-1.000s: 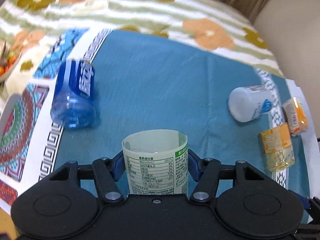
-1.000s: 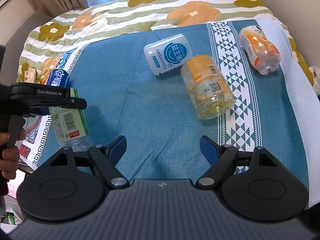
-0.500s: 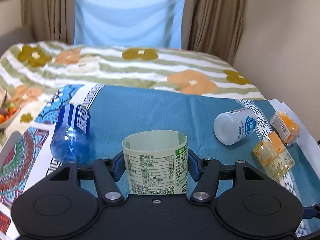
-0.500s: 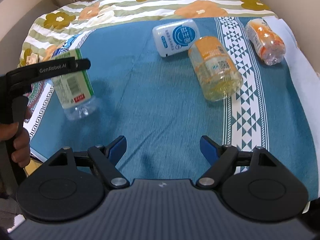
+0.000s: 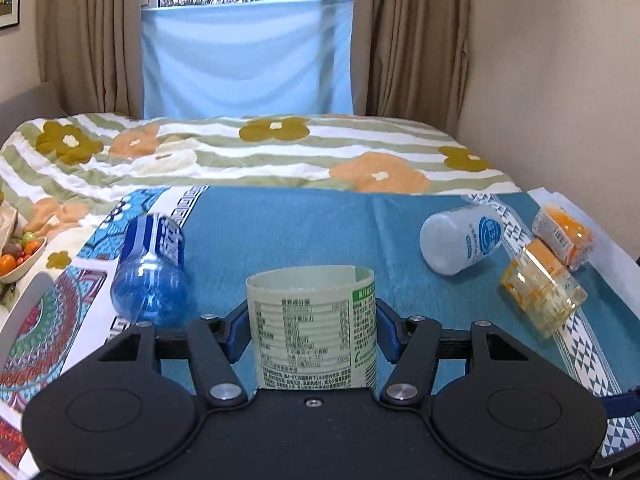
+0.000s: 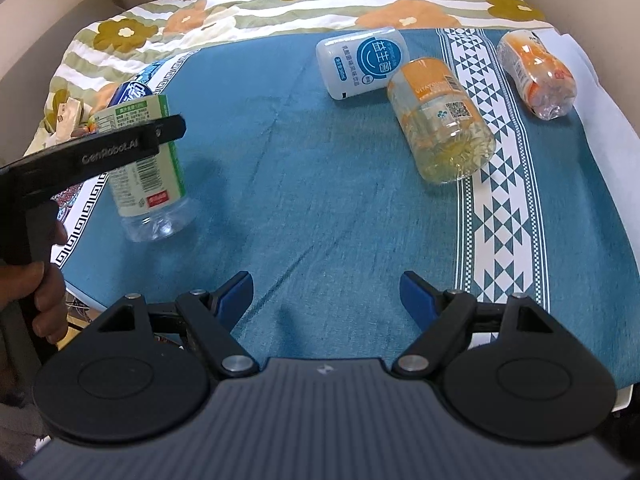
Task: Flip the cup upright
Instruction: 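Rotate the held cup with the left gripper until its rim faces up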
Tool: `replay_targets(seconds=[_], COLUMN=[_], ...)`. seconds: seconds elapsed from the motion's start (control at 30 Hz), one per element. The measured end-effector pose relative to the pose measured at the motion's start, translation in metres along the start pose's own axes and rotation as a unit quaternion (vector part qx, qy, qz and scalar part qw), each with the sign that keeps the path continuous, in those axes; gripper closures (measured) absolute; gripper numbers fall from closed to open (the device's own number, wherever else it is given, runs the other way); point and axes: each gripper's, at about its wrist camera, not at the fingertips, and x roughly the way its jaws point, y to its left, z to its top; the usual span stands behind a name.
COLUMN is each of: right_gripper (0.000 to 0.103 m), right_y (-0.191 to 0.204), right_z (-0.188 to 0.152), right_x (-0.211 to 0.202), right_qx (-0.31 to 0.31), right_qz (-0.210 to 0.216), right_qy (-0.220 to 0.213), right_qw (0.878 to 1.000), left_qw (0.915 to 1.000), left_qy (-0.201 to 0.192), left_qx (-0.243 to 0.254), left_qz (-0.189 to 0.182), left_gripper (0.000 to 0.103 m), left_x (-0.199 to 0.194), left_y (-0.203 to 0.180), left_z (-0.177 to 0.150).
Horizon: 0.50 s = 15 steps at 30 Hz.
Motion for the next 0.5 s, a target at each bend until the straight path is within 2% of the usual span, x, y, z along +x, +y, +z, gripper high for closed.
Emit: replay_targets(seconds=[0.13,0.5], right_gripper=[0.007,0.007], right_y=[0.0006,0.0032], right_z=[-0.0024,-0.0078], right_x=[-0.0006,0.0029], right_qx=[0.001,0.003], right_qz=[-0.001,0.000], right_qy=[-0.001,0.005], right_qw=[1.000,1.000], left_qw=[0.9995,1.0000], left_qy=[-0.032,-0.009], left_qx=[0.004,0.002], left_qz=[0.000,0.001], left_gripper=[0.038,0.038], left_x=[-0.0012,0.0012], left_y=[0.0004,0.0044], left_z=[0.0050,0.0048])
